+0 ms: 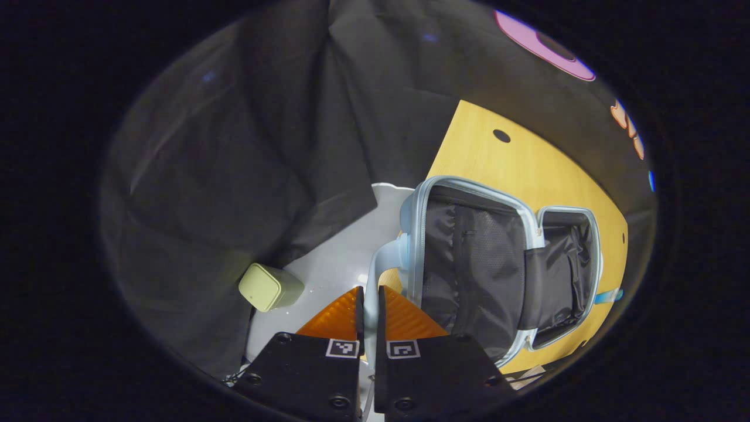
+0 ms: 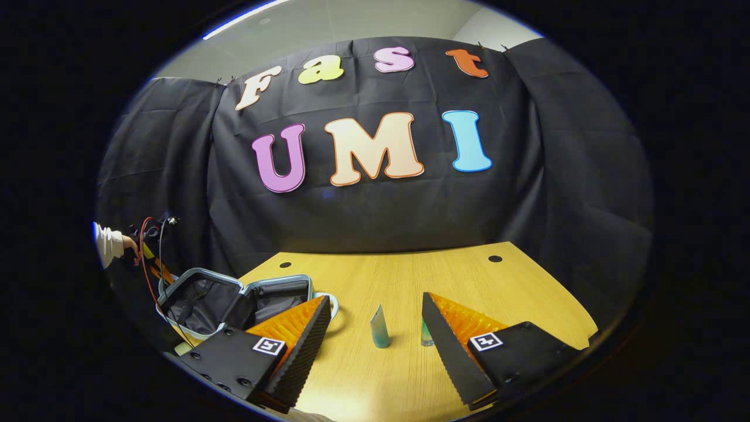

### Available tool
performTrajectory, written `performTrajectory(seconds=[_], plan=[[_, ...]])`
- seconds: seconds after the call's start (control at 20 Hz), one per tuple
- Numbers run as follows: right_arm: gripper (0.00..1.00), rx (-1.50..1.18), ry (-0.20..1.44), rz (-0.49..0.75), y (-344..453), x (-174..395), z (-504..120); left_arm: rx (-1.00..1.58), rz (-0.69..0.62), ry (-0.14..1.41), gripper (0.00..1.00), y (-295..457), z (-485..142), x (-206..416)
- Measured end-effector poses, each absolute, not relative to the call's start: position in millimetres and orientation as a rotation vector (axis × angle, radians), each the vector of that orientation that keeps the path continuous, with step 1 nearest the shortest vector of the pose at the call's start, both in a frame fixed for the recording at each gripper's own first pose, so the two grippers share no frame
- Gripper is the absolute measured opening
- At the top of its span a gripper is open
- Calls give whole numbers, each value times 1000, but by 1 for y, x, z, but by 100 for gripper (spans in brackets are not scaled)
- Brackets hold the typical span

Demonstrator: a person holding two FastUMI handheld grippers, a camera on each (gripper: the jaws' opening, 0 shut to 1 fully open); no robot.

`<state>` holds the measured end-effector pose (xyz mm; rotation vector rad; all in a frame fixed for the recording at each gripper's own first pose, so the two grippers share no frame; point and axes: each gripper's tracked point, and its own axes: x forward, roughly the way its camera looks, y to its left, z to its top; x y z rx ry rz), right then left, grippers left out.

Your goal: First open the suitcase, pack the skin care products into it, and then close the suitcase.

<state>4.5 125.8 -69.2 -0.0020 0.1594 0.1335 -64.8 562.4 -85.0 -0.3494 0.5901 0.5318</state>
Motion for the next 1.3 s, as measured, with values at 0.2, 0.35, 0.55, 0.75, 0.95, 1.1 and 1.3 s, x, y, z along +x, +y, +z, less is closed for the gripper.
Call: performTrajectory(seconds=[0.2,0.35,0.55,0.75,0.95,1.1,1.3], plan=[[98,-11,164,119,126,3,-72,-397,514,603,3,562,-115,-59],[98,-12,166,119,128,4,-73,-401,526,613,8,564,-129,-61],[98,-28,167,124,126,10,-75,-386,541,536,77,556,-113,-60],[98,-38,173,131,115,15,-75,-258,540,483,96,526,-72,-67],[98,-38,189,141,96,20,-78,-166,444,405,96,446,-27,-60],[98,-40,208,159,81,26,-83,-116,334,340,98,360,-5,-40],[98,-61,247,205,65,39,-95,-83,172,271,96,238,14,-18]])
